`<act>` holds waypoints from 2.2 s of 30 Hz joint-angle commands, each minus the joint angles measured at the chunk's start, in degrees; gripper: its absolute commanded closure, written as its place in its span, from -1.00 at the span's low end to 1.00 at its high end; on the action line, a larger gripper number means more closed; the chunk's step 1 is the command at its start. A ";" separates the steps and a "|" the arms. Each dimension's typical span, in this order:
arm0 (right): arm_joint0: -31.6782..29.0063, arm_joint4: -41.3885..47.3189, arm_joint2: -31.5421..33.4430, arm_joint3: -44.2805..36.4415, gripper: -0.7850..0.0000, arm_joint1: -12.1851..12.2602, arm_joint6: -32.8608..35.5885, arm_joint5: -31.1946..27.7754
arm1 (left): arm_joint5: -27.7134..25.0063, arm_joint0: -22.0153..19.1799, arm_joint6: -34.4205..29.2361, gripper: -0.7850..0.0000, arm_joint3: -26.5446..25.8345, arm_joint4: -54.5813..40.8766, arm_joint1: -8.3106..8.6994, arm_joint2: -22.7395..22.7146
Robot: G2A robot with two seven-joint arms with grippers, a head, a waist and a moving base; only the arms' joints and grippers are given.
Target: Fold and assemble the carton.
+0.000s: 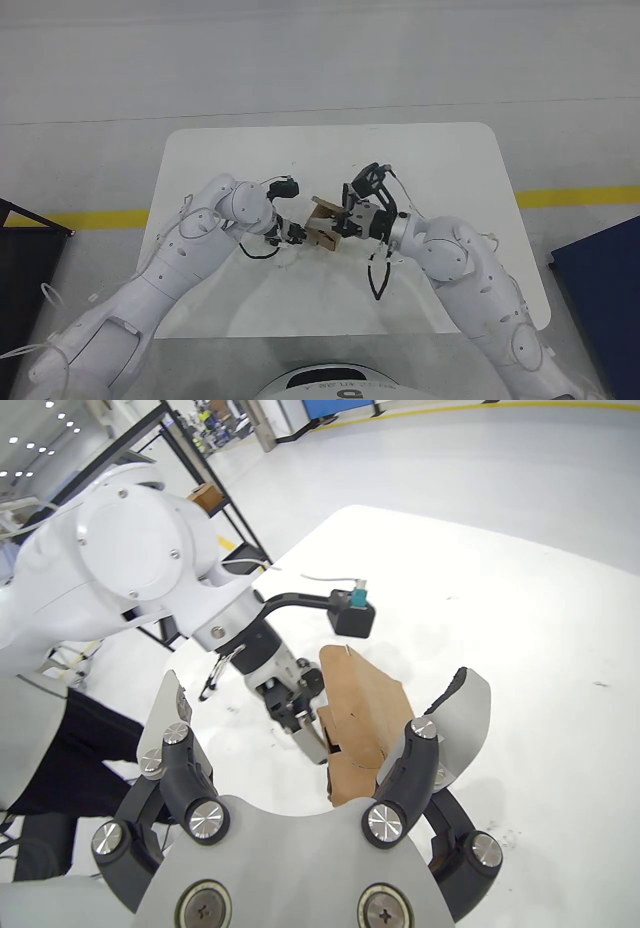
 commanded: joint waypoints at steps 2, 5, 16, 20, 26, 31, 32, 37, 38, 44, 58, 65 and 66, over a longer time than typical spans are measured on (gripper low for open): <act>0.42 2.10 -0.62 1.00 -0.93 0.17 3.46 -0.68 | -0.19 -0.18 0.19 -1.00 0.54 -0.02 -0.09 0.04; 0.94 3.91 -1.83 1.97 -0.98 0.14 4.94 -1.00 | -0.06 -0.32 0.55 -1.00 0.84 0.35 -0.13 0.04; 3.18 6.50 -3.91 5.48 -1.00 0.11 7.05 2.40 | 0.14 1.24 1.62 -1.00 1.31 0.78 0.65 -2.31; 4.28 7.04 -4.74 6.53 -0.99 0.02 7.26 3.21 | -0.50 3.04 1.90 -1.00 -0.06 -0.57 1.35 -4.42; 4.67 7.33 -5.15 6.49 -0.95 0.14 7.25 3.68 | -5.07 6.26 0.65 -1.00 -3.73 -5.42 2.46 -7.86; 4.75 7.47 -5.67 6.50 -0.89 0.19 6.89 4.11 | -5.50 7.73 1.18 -1.00 -5.80 -6.37 3.15 -9.98; 4.78 7.31 -5.81 6.54 -0.89 0.20 6.81 4.20 | -5.89 7.80 0.79 -1.00 -6.07 -6.47 3.22 -10.00; 4.36 7.42 -6.08 6.86 -0.76 0.26 5.70 4.93 | -7.44 7.75 -0.40 -1.00 -7.22 -7.72 3.26 -9.67; 4.24 7.32 -6.13 6.82 -0.74 0.29 5.56 5.01 | -7.65 7.66 -0.57 -1.00 -7.06 -7.79 3.29 -9.66; 3.73 7.18 -6.41 6.15 -0.72 0.42 4.94 5.75 | -6.40 7.56 -0.14 -1.00 -6.38 -6.61 3.44 -9.50; 4.57 6.82 -8.22 5.65 -0.73 0.34 4.31 6.96 | -8.00 7.24 -1.01 -1.00 -5.31 -8.44 3.86 -10.00; 5.64 6.99 -9.58 6.11 -0.77 0.13 4.22 7.48 | -5.93 4.47 0.31 -1.00 -1.88 -9.81 2.80 -7.63; 5.75 6.99 -9.67 6.10 -0.80 0.12 4.15 7.47 | -5.67 4.06 0.44 -1.00 -1.38 -10.14 2.64 -7.36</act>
